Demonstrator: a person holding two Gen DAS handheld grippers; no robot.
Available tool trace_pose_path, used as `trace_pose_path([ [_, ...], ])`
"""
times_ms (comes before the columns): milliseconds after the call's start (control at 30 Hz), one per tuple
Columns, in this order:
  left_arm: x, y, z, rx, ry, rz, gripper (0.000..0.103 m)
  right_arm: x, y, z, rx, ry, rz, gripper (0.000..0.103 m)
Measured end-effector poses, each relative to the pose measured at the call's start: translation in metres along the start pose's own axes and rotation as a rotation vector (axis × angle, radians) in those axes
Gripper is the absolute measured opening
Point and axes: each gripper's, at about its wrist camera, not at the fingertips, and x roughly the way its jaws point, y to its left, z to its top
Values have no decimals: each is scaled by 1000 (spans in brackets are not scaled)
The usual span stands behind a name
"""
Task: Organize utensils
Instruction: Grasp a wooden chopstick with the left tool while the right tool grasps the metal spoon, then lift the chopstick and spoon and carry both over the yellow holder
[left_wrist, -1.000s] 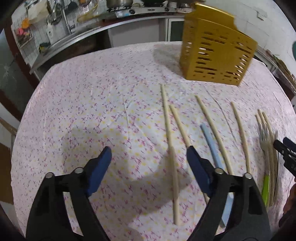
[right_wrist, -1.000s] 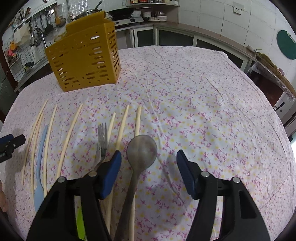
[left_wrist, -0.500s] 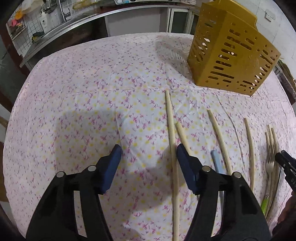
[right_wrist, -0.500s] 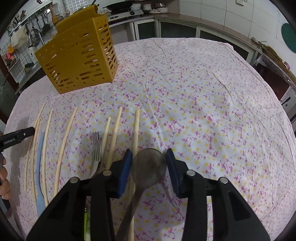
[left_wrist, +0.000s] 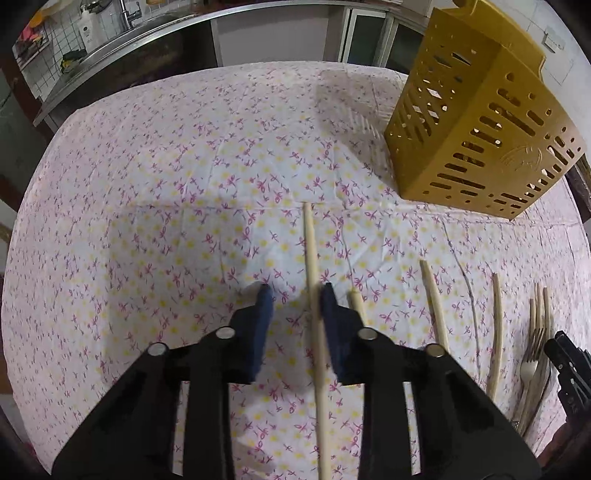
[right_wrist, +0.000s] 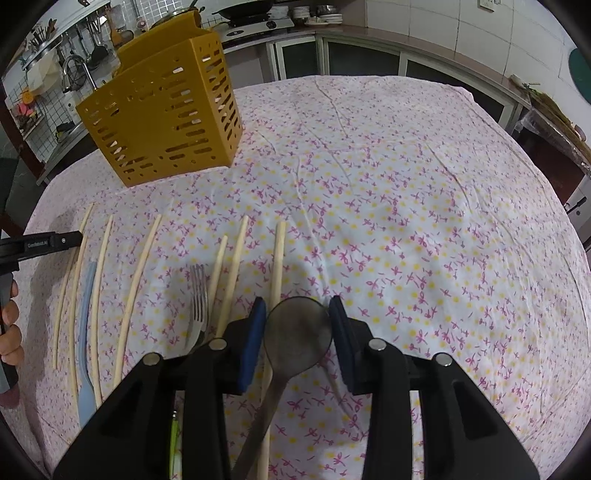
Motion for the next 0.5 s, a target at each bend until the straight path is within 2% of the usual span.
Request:
trace_pose_path([
  [33, -2, -1, 4, 5, 1, -6, 15, -1, 0, 0, -3, -1, 1, 36],
  [133, -4, -3, 3, 12, -8, -5, 6, -5, 2, 0, -11, -11, 6, 36],
  [367, -15, -16, -10, 21, -53, 0, 5, -16, 4, 6, -20, -42, 23, 36],
  [500, -38, -9, -25, 19, -120, -20, 5, -24, 5, 10, -25, -72, 27, 36],
])
